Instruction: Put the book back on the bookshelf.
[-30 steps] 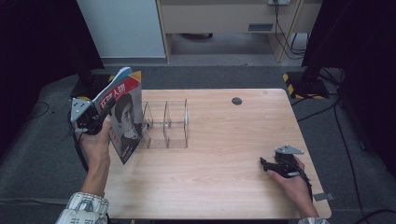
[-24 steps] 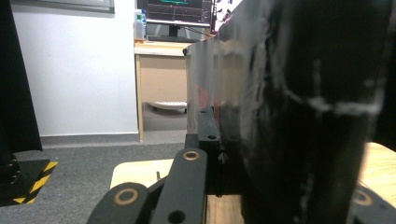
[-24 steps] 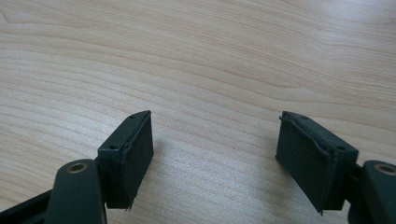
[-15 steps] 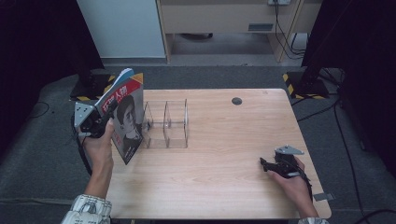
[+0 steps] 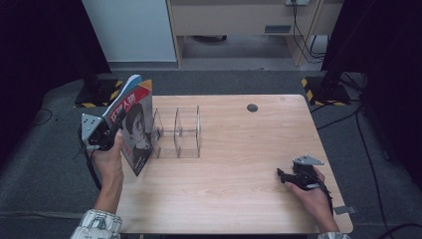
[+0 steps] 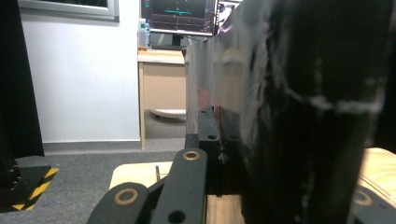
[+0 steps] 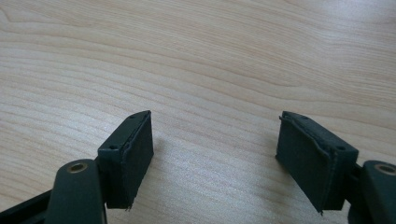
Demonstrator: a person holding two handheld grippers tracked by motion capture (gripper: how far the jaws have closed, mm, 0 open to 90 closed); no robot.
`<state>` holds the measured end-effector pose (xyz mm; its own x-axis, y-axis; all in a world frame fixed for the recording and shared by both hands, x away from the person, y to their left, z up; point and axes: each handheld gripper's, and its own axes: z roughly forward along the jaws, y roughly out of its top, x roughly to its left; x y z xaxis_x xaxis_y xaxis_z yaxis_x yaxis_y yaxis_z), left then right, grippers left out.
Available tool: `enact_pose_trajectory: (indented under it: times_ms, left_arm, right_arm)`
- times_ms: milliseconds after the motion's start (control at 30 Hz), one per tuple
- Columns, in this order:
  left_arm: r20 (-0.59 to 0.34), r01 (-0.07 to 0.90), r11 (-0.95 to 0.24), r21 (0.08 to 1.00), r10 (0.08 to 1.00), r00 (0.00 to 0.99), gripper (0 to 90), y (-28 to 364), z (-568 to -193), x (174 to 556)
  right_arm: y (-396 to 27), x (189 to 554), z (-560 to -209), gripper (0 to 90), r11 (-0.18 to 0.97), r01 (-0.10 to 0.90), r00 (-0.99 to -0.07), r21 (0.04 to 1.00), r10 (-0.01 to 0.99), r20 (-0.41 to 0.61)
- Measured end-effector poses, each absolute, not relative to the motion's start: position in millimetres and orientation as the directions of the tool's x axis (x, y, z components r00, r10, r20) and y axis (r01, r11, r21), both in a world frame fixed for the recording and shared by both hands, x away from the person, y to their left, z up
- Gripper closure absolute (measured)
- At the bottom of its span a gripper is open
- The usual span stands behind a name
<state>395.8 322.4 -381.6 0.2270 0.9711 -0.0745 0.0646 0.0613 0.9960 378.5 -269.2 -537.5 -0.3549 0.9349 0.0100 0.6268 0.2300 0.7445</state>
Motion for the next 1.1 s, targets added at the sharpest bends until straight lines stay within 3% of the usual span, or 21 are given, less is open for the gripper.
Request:
enact_pose_trajectory:
  times_ms: [1100]
  left_arm:
    - [-0.101,0.009,0.101,0.995,0.974,0.205,86.1,323,-393,393]
  right_arm:
    - [-269,377,-538,27.3,0.232,0.626,-0.358,0.745,0.934,0.011]
